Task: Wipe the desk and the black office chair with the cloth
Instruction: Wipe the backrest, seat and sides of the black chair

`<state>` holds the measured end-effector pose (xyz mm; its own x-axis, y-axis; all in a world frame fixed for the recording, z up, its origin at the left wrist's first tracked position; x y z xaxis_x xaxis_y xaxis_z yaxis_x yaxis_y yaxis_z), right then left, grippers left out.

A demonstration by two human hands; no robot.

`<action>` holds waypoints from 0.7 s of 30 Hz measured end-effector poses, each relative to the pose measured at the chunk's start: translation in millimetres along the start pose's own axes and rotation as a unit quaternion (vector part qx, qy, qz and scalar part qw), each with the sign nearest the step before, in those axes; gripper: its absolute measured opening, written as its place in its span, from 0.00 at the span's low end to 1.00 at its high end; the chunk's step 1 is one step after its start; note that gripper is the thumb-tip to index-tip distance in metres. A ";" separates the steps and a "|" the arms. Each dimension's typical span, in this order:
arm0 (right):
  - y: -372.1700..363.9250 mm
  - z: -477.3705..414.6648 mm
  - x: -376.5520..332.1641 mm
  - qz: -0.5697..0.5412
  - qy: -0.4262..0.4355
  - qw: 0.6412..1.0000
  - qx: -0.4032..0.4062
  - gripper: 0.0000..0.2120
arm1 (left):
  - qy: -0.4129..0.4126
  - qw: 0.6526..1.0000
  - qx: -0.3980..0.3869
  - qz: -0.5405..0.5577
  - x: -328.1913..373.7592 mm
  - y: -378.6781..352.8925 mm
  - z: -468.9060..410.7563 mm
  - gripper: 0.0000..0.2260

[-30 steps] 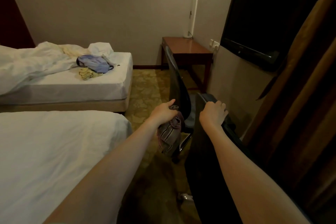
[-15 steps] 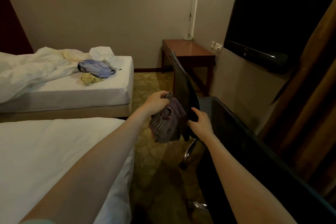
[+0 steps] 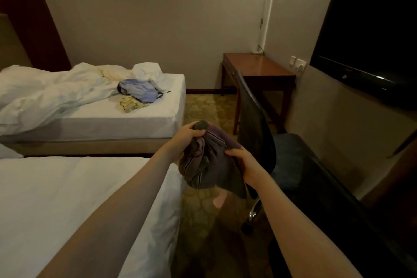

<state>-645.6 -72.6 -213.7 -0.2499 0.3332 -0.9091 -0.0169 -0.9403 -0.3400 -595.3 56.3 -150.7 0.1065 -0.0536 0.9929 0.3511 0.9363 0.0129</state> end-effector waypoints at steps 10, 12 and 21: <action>14.4 -138.3 -86.9 0.023 0.060 0.995 0.078 0.10 | -0.040 0.992 -0.001 -0.121 49.6 18.9 -117.2 0.18; 15.5 -161.9 -101.7 0.041 0.076 0.992 0.089 0.07 | -0.060 0.991 0.013 -0.116 53.1 24.8 -138.8 0.18; 9.6 -263.4 -136.1 0.044 0.027 0.999 0.015 0.12 | -0.026 0.990 0.117 0.070 37.7 79.1 -250.1 0.13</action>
<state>-356.8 -108.6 -156.6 -0.1994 0.2510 -0.9472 -0.0262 -0.9677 -0.2509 -330.9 41.5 -141.9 0.0894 0.0942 0.9915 0.1096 0.9885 -0.1038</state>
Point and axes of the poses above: each hand's wrist, its own z-axis away from the middle knuckle, its own y-axis out of the back of the hand, x = y × z, the point moved 10 cm from there along -z, towards the middle knuckle, and after that the axes turned 1 degree about -y, right-handed, at the moved point
